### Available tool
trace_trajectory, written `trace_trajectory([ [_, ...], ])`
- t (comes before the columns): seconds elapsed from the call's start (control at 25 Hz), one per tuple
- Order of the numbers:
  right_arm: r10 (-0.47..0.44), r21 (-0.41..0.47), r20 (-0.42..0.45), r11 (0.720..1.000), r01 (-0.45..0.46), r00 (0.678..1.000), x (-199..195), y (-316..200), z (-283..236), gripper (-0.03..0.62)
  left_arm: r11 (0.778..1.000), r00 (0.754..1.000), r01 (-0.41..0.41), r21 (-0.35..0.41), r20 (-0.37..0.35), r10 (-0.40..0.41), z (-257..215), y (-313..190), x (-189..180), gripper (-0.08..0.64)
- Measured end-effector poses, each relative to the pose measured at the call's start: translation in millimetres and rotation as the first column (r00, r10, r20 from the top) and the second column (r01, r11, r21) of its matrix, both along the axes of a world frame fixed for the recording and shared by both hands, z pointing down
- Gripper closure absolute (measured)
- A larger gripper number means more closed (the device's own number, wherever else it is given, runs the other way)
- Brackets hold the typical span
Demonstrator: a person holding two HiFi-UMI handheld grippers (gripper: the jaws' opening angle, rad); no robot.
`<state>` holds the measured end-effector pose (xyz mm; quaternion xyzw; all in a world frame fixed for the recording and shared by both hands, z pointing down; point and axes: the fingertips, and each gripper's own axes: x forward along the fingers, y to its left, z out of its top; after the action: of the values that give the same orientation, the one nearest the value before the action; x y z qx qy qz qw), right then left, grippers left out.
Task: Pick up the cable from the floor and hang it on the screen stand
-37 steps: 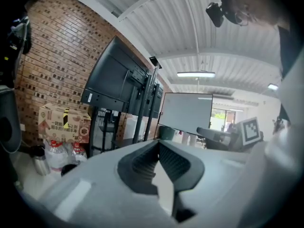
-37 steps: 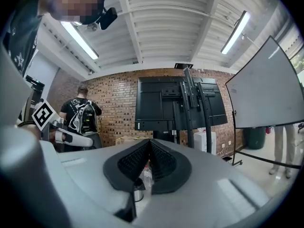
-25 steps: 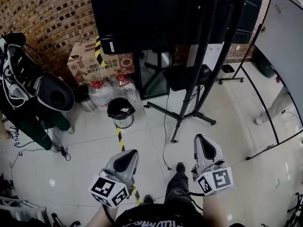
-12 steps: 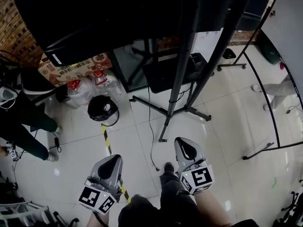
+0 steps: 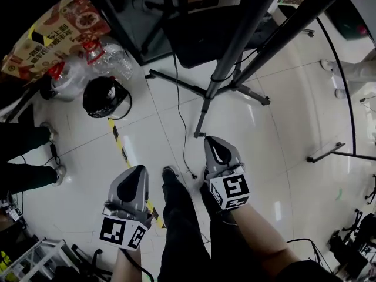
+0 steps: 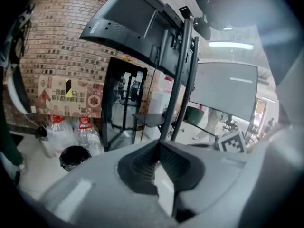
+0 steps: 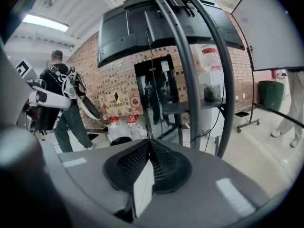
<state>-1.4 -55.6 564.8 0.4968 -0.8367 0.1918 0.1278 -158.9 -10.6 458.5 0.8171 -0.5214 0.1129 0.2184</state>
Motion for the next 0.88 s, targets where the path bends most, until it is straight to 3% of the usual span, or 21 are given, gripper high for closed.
trace_trajectory([
  [0.16,0.032,-0.063,-0.034,0.997,-0.034,0.999,-18,-14,68,0.584,1.000,1.000,-0.009,-0.025,-0.012,0.009,59,-19,-21,0.555],
  [0.36,0.077,-0.255,-0.049,0.963,-0.087,0.996,-34,-3,170,0.583,0.997,0.999,-0.053,-0.052,-0.002,0.053,117,-22,-23,0.555],
  [0.52,-0.004,-0.334,-0.086,0.942,-0.025,0.996,-57,7,240,0.581,0.994,0.997,-0.081,-0.072,-0.016,0.080,165,-23,-23,0.554],
  [0.64,-0.030,-0.411,-0.059,0.912,0.003,0.998,-68,8,289,0.514,0.991,0.997,-0.077,-0.111,-0.030,0.074,211,-28,-28,0.555],
  [0.88,-0.048,-0.504,-0.122,0.864,-0.020,0.991,-74,5,375,0.511,0.984,0.999,-0.051,-0.169,-0.016,0.049,286,-35,-44,0.554],
])
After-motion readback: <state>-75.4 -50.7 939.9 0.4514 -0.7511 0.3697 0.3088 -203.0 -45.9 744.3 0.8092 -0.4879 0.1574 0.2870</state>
